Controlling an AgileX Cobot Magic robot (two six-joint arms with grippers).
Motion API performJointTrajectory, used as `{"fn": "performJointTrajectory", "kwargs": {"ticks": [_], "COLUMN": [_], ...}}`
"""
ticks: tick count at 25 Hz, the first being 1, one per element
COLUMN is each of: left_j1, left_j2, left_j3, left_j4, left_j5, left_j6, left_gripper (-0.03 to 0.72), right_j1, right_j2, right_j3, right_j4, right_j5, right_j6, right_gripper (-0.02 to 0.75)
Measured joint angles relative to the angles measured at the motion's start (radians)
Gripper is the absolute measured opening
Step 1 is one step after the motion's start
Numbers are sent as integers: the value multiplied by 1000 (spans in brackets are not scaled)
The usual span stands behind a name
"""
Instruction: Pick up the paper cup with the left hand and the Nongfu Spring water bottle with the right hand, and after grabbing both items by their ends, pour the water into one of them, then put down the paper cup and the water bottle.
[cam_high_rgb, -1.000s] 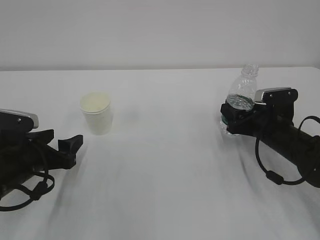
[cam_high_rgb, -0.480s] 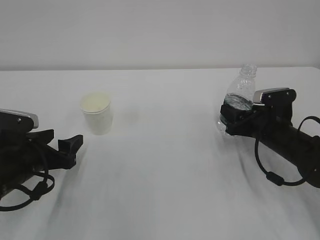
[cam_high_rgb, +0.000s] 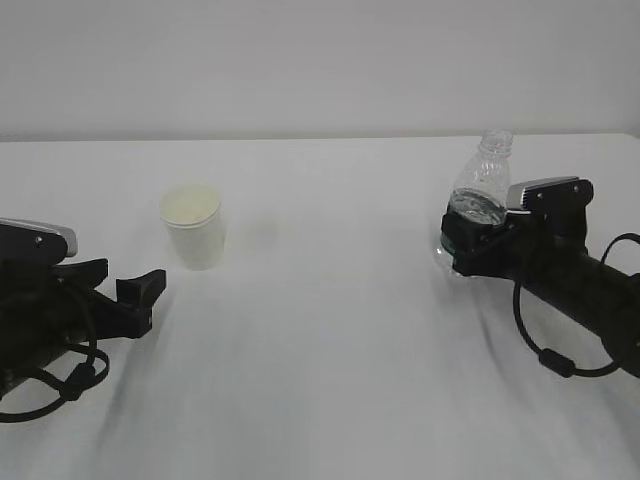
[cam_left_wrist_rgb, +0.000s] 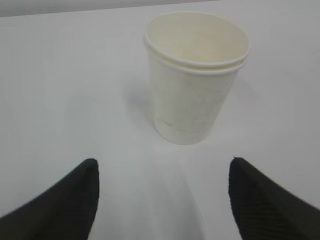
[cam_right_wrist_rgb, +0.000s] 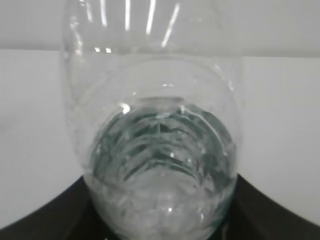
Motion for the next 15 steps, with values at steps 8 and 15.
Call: {"fn": "performJointTrajectory", "kwargs": {"ticks": [8,15], "left_j1": [0,0], "left_j2": [0,0], "left_j3": [0,0], "left_j4": [9,27], "left_j5": [0,0], "left_j6": [0,0], "left_gripper": [586,586], "right_j1": [0,0], "right_j2": [-86,-178], "right_j3": [97,203], "right_j4": [40,88], "right_j5": [18,20], "right_j6": [-50,-103], "right_gripper": [407,407]}}
